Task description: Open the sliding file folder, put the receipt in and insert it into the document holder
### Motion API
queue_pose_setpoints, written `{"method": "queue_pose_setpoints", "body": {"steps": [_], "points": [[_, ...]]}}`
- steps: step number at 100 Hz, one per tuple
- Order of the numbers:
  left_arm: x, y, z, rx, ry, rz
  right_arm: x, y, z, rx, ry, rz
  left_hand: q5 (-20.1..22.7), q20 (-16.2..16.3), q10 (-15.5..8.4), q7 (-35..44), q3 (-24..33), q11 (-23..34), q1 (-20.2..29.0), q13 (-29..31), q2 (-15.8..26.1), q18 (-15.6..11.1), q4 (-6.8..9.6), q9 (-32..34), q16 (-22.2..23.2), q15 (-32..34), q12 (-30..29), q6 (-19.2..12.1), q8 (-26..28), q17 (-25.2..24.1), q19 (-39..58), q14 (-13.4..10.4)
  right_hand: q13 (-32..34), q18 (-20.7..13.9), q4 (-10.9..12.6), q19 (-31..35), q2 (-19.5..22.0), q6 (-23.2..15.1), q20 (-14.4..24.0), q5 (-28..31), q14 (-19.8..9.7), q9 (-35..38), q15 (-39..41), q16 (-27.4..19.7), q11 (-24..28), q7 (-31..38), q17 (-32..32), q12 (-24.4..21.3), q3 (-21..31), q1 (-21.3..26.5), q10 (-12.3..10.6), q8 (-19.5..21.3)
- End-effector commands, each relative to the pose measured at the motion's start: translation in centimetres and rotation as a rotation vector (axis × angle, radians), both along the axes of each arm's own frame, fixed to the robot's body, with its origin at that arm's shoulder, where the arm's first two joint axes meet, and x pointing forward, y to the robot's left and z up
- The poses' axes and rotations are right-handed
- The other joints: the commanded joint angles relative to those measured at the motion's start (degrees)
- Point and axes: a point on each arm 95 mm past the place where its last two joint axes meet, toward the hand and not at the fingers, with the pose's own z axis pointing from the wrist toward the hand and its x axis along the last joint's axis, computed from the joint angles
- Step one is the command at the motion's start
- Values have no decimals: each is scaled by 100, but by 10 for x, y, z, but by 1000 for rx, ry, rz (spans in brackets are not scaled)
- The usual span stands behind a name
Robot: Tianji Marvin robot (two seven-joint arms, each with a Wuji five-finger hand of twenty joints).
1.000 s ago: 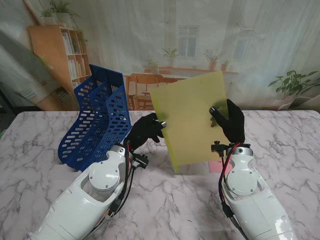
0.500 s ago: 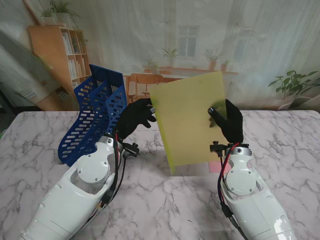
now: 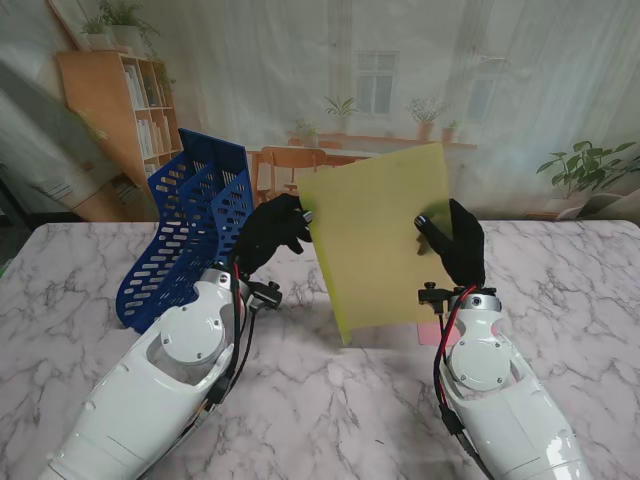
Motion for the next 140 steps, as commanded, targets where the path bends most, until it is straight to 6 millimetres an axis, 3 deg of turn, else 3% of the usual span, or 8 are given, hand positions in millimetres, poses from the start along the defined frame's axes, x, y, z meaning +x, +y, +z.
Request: {"method": "queue_pose_setpoints", "body": {"steps": [1, 8, 103, 140], "points": [[0, -5, -2, -2, 4, -8, 0, 2, 0, 11, 0, -7, 356, 35, -106, 438, 238, 18, 464, 184, -51, -492, 139, 221, 86, 199, 97, -170, -47, 199, 225, 7, 165, -186, 169, 79, 253, -468, 105, 213, -268, 206, 400, 98, 318, 256, 94, 128, 366, 370, -347, 116], [-1, -5, -4, -4, 8, -1, 0, 2, 0, 16, -5, -13, 408, 6, 73, 450, 288, -5, 464, 262, -90, -508, 134, 259, 83, 211, 53, -132, -110, 277, 241, 14, 168, -188, 170, 85, 251, -478, 108, 211, -272, 211, 409, 101, 324, 258, 102, 130, 369, 369, -343, 117], [-16, -43, -55, 39, 167, -36, 5, 3, 10, 63, -46, -47, 552, -242, 86, 534, 384, -65, 464, 431, -173, -477, 104, 441, 30, 160, -164, -70, -371, 454, 300, 29, 176, -192, 155, 94, 205, -534, 107, 230, -331, 265, 587, 162, 374, 295, 230, 157, 454, 337, -366, 139], [-17, -45, -45, 9, 165, -38, 14, 3, 32, 62, -48, -34, 527, -254, 106, 520, 387, -35, 464, 452, -151, -471, 99, 443, 38, 188, -180, -44, -380, 486, 347, 29, 180, -182, 150, 104, 205, -533, 116, 237, -335, 279, 642, 177, 374, 295, 272, 165, 460, 337, -352, 139]]}}
